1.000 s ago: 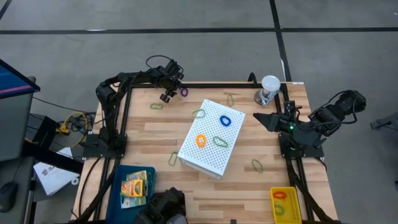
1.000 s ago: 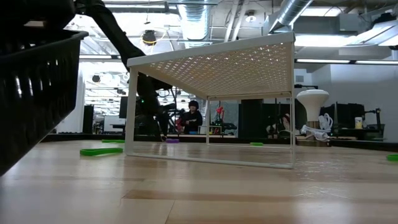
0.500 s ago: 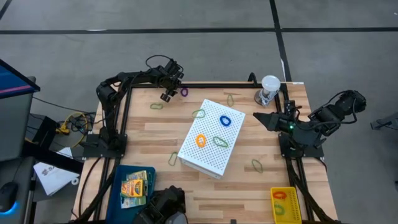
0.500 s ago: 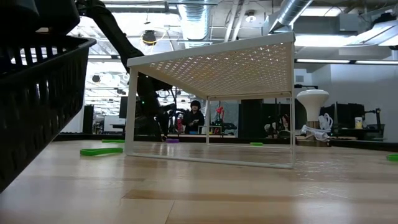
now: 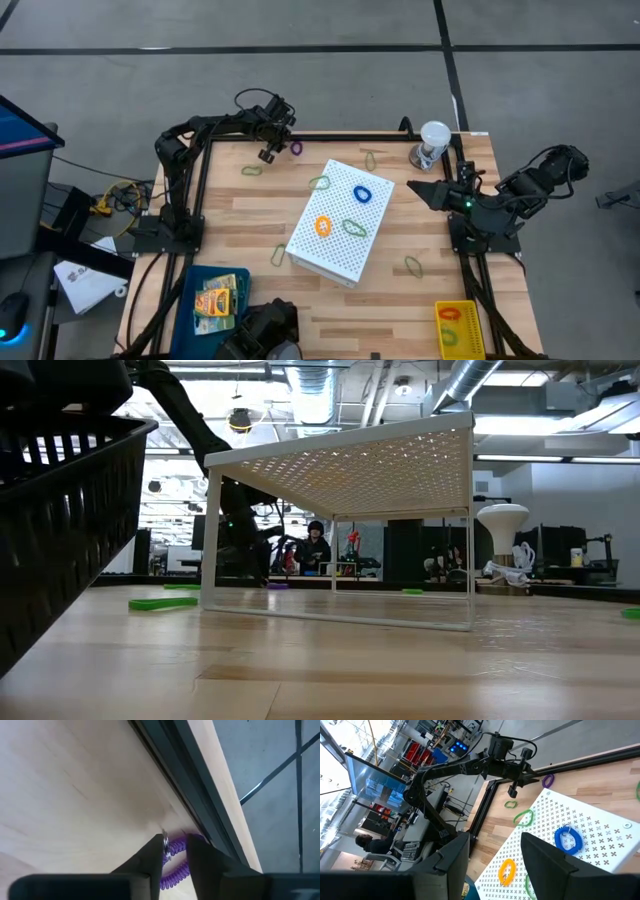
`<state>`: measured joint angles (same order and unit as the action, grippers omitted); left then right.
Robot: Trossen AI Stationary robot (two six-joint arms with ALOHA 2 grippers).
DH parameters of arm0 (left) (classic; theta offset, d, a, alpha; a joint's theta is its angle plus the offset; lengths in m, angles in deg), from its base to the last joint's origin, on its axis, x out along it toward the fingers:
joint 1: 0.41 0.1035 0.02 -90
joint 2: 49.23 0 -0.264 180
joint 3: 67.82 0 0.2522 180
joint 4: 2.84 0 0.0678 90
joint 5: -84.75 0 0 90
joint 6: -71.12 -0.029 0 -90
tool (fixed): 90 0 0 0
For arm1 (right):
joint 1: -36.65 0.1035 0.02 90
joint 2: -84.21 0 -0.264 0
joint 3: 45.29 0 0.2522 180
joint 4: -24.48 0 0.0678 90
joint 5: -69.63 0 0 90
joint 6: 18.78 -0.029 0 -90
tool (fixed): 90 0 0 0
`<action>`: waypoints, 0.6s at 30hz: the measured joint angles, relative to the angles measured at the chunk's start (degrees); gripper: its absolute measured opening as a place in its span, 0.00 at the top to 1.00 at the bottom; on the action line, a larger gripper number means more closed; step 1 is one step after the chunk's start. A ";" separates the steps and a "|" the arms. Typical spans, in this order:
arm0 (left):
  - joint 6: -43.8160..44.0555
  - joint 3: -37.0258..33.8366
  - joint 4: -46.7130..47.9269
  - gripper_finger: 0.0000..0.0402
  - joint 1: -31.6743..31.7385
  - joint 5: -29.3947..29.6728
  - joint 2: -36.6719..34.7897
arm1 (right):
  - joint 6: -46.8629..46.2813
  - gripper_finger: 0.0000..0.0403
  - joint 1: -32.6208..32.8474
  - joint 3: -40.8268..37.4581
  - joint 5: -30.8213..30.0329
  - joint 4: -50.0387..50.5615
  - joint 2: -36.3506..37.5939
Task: Pick & Place Office Desk Supplies
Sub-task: Put the purple spring keychain into the yellow bin
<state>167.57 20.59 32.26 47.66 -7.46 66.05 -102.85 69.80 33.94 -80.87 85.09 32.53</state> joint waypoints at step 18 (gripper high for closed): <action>-1.65 -0.52 -3.10 1.00 -0.36 -1.51 0.00 | -0.15 0.56 0.00 0.00 -0.02 0.69 0.00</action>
<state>165.92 20.07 29.16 47.31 -8.96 66.05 -103.00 69.80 33.94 -80.89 85.77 32.53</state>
